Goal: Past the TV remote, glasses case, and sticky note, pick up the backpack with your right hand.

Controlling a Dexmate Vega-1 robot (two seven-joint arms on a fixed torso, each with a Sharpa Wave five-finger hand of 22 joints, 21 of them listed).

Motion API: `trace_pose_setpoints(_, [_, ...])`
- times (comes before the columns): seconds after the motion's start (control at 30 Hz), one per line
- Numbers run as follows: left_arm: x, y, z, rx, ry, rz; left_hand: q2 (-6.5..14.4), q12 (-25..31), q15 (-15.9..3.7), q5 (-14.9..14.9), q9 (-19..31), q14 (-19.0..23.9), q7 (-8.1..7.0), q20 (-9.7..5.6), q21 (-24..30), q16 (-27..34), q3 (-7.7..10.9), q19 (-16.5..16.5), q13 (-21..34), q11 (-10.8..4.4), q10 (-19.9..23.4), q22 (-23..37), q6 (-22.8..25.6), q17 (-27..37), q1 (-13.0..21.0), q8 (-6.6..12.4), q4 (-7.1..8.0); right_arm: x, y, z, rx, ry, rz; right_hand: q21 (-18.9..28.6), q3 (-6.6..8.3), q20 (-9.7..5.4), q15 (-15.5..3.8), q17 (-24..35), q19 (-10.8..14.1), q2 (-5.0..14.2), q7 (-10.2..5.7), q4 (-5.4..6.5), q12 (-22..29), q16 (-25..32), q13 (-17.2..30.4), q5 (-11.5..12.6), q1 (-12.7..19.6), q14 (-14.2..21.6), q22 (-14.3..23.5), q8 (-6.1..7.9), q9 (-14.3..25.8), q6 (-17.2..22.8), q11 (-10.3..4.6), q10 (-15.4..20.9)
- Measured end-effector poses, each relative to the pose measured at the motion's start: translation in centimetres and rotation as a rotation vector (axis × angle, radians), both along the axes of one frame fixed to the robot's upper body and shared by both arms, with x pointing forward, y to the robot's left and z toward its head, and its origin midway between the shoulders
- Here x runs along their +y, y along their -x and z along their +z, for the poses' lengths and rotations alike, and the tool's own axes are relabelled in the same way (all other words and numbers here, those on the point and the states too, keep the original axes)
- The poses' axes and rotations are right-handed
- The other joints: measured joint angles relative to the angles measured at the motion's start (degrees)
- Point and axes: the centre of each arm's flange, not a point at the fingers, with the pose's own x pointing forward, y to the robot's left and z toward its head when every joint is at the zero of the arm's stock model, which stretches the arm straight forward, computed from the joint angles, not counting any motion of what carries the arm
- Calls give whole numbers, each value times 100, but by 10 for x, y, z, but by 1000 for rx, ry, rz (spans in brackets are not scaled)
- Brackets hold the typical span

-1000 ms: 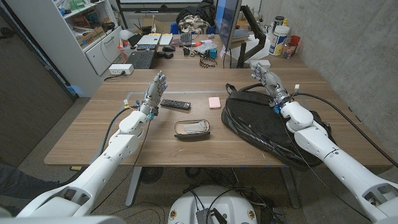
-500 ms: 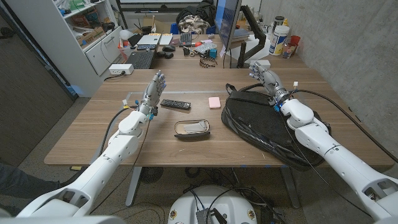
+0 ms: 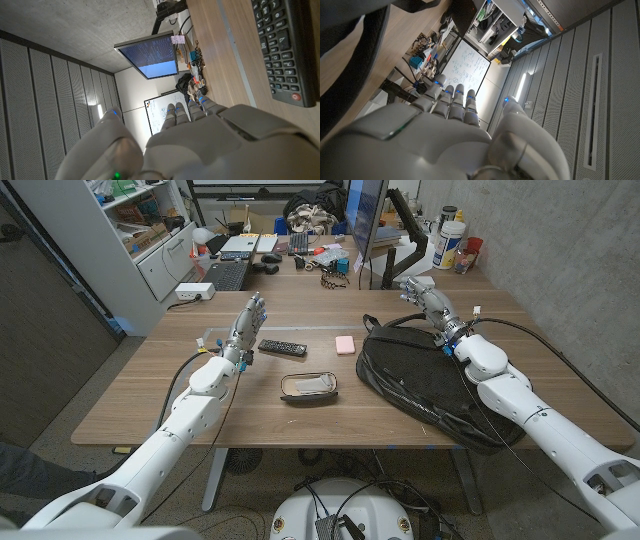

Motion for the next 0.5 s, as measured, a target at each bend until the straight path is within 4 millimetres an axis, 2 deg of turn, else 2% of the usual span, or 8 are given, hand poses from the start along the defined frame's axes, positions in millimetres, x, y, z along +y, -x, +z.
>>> trace_pose_setpoints(0.2, [0,0,0,10,-2,4,28,0,0,0,0,0,20,0,0,0,-23,0,0,0,0,0,20,0,28,0,-23,-3,-1,3,-6,19,-8,-3,7,-21,-19,0,21,-1,-20,-41,0,0,0,0,61,19,0,0,0,20,-2,2])
trace_pose_setpoints(0.4, [-1,3,3,11,-14,7,31,0,0,0,-1,0,20,0,0,0,-23,0,0,0,0,0,20,0,31,0,-23,-4,-1,5,-22,46,-13,-22,32,1,-30,-6,62,-25,-92,-161,0,0,0,0,160,91,0,0,0,92,-72,73])
trace_pose_setpoints(0.5, [-2,4,4,12,-18,8,31,0,0,0,-1,0,20,0,0,0,-23,0,0,0,0,0,20,0,31,0,-23,-4,-1,6,-32,59,-13,-66,50,-18,-61,-27,82,-53,-122,-178,0,0,0,0,188,122,0,0,0,123,-102,103])
